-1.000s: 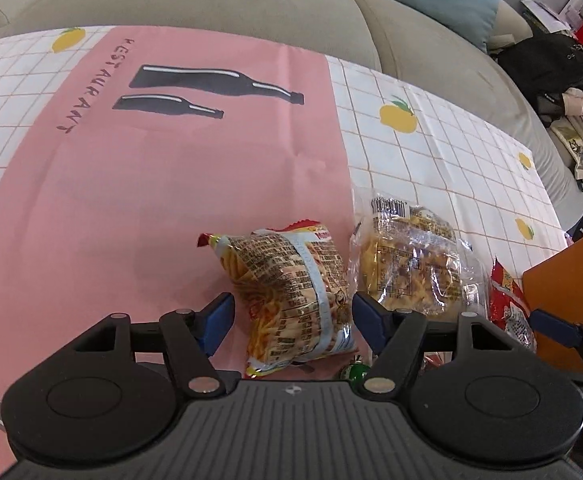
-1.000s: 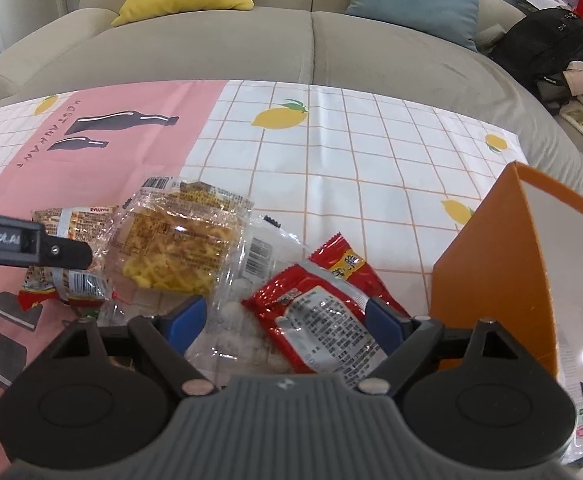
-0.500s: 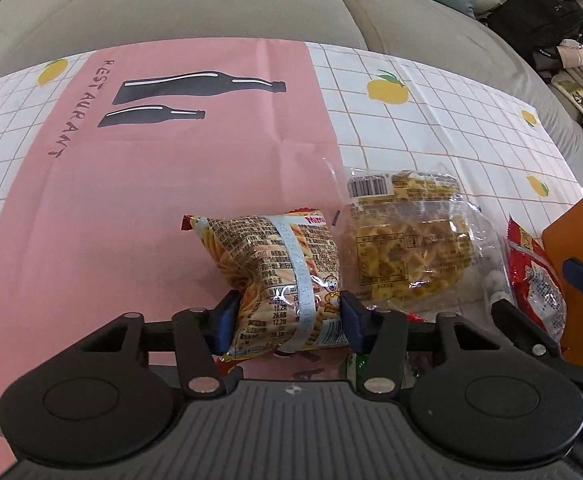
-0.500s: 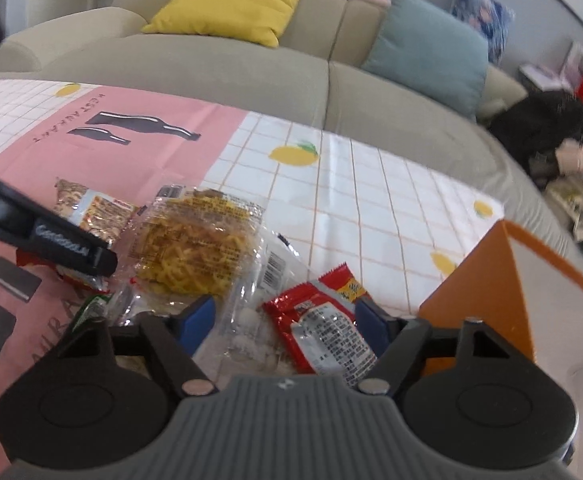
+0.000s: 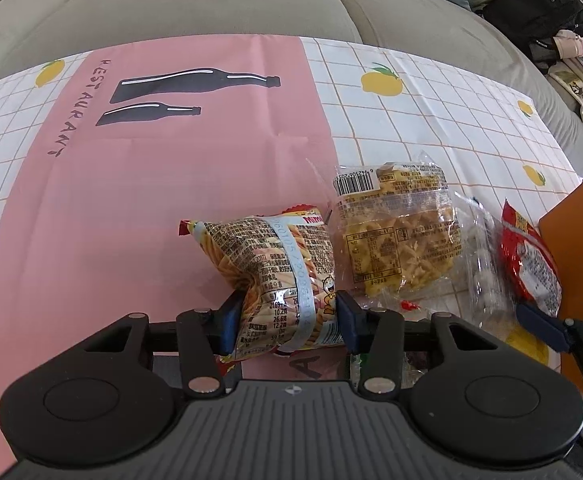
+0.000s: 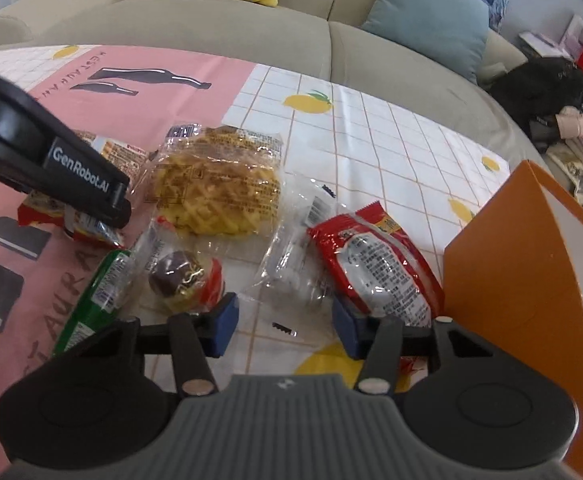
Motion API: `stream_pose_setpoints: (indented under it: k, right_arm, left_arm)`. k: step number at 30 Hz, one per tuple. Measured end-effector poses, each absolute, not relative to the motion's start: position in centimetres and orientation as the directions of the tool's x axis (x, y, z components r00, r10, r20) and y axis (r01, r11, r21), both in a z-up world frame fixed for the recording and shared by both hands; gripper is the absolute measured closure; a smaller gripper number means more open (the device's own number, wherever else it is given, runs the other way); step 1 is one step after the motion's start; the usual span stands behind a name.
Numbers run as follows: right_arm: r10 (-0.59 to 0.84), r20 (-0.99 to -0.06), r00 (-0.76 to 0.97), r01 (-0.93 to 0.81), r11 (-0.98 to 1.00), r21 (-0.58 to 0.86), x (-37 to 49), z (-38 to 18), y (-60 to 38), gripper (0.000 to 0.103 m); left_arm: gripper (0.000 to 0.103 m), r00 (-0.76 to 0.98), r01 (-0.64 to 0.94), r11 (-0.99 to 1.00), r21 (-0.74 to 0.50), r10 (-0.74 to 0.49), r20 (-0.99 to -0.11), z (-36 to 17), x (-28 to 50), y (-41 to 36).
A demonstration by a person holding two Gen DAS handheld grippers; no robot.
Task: Organize snacks
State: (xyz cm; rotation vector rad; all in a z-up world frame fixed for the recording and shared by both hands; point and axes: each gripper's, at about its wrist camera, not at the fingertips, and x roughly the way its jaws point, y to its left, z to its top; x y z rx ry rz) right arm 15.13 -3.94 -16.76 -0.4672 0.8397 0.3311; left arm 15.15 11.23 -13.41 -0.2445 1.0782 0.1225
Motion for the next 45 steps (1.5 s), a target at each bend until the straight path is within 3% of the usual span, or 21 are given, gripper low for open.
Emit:
stream_pose_setpoints:
  k: [1, 4, 6, 8, 11, 16, 25, 31, 34, 38, 41, 45]
  right_arm:
    - [0.094, -0.771, 0.629, -0.464, 0.841, -0.276, 15.1, -17.0, -3.6, 0.044]
    - [0.092, -0.748, 0.657, -0.467, 0.829, -0.308, 15.1, -17.2, -3.1, 0.044]
    - [0.078, -0.736, 0.673, -0.458, 0.824, -0.332, 15.1, -17.3, -2.9, 0.052]
    - [0.055, -0.722, 0.690, -0.457, 0.806, -0.376, 15.1, -17.4, -2.8, 0.072]
    - [0.069, -0.716, 0.694, -0.462, 0.806, -0.370, 14.9, -17.0, -3.5, 0.084]
    - [0.119, -0.733, 0.670, -0.481, 0.821, -0.307, 14.1, -15.5, -4.8, 0.094]
    - [0.298, -0.814, 0.499, -0.498, 0.867, 0.011, 11.1, -12.6, -8.4, 0.095]
    - [0.327, -0.839, 0.434, -0.557, 0.830, 0.036, 8.5, -13.2, -8.6, 0.095]
    - [0.323, -0.848, 0.420, -0.556, 0.830, 0.040, 8.2, -13.4, -9.0, 0.091]
    - [0.329, -0.835, 0.442, -0.541, 0.840, 0.045, 8.1, -12.4, -9.7, 0.067]
    - [0.350, -0.813, 0.464, -0.524, 0.849, 0.066, 8.5, -11.2, -10.2, 0.054]
    - [0.334, -0.799, 0.499, -0.492, 0.869, 0.056, 10.1, -10.5, -9.6, 0.045]
  left_arm:
    - [0.048, 0.468, -0.219, 0.966, -0.138, -0.020, -0.883, -13.4, 15.2, 11.2]
    - [0.048, 0.468, -0.228, 0.963, -0.146, -0.024, -0.884, -13.5, 15.1, 11.3]
    - [0.048, 0.467, -0.227, 0.963, -0.146, -0.024, -0.884, -13.5, 15.1, 11.3]
    - [0.048, 0.467, -0.227, 0.963, -0.148, -0.026, -0.884, -13.5, 15.1, 11.3]
    - [0.050, 0.472, -0.232, 0.960, -0.154, -0.027, -0.881, -13.4, 14.9, 11.4]
    - [0.053, 0.490, -0.223, 0.964, -0.146, -0.018, -0.871, -12.5, 14.2, 11.1]
    - [0.053, 0.491, -0.236, 0.959, -0.155, -0.020, -0.871, -10.3, 11.4, 10.7]
    - [0.053, 0.459, -0.255, 0.955, -0.150, -0.017, -0.888, -10.1, 8.8, 10.0]
    - [0.053, 0.445, -0.249, 0.953, -0.174, -0.047, -0.894, -10.5, 8.2, 9.8]
    - [0.053, 0.443, -0.242, 0.956, -0.168, -0.046, -0.895, -10.9, 7.9, 9.4]
    - [0.053, 0.444, -0.230, 0.958, -0.172, -0.054, -0.895, -11.0, 8.0, 9.2]
    - [0.053, 0.430, -0.230, 0.960, -0.157, -0.045, -0.902, -11.2, 8.3, 9.4]
